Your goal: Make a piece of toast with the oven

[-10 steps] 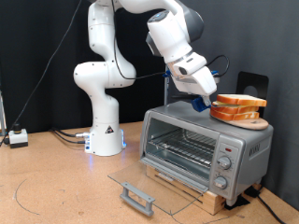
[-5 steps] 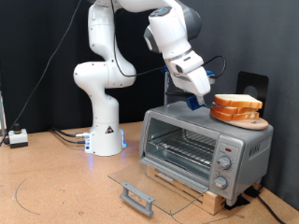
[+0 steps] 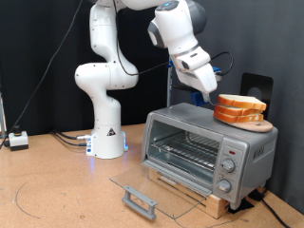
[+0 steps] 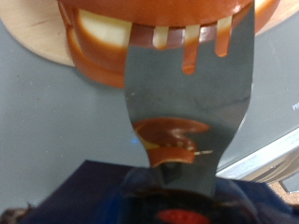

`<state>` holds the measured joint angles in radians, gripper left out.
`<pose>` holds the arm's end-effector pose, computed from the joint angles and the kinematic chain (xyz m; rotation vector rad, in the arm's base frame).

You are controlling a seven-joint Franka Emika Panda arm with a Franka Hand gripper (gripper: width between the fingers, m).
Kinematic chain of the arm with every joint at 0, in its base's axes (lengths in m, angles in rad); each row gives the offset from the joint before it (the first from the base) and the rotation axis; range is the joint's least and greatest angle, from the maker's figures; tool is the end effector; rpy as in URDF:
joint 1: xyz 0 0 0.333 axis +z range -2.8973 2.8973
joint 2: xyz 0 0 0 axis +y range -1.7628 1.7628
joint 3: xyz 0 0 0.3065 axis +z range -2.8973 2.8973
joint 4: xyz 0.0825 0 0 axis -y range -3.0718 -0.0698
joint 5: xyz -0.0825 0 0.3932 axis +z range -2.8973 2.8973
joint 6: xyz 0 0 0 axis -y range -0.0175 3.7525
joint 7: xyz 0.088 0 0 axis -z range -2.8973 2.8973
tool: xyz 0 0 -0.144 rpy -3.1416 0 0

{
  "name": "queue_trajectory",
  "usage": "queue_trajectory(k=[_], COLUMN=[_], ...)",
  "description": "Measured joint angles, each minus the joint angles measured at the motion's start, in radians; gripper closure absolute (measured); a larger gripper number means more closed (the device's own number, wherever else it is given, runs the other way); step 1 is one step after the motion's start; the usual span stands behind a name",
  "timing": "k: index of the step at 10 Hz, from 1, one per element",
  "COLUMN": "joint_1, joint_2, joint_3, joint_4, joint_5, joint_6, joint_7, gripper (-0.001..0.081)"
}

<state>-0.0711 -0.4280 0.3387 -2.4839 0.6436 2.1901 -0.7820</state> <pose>0.4240 0.1543 0.4006 -2.6075 -0.9258 -0.3298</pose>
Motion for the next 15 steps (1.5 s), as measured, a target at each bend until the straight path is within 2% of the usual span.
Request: queue_trajectory(k=[5, 9, 13, 15], joint_1=[0.003, 0.024, 0.037, 0.042], joint_2=[-0.003, -0.031, -0.059, -0.07], joint_3=[0.043, 0.055, 0.064, 0.064], joint_4=[-0.002, -0.028, -0.044, -0.056], joint_5=[-0.018, -0.001, 0.028, 0.074], joint_6=[-0.019, -0.023, -0.031, -0.018], joint_7=[0.015, 0.015, 0.032, 0.026], gripper=[0.0346, 0.0346, 0.0346, 0.0346])
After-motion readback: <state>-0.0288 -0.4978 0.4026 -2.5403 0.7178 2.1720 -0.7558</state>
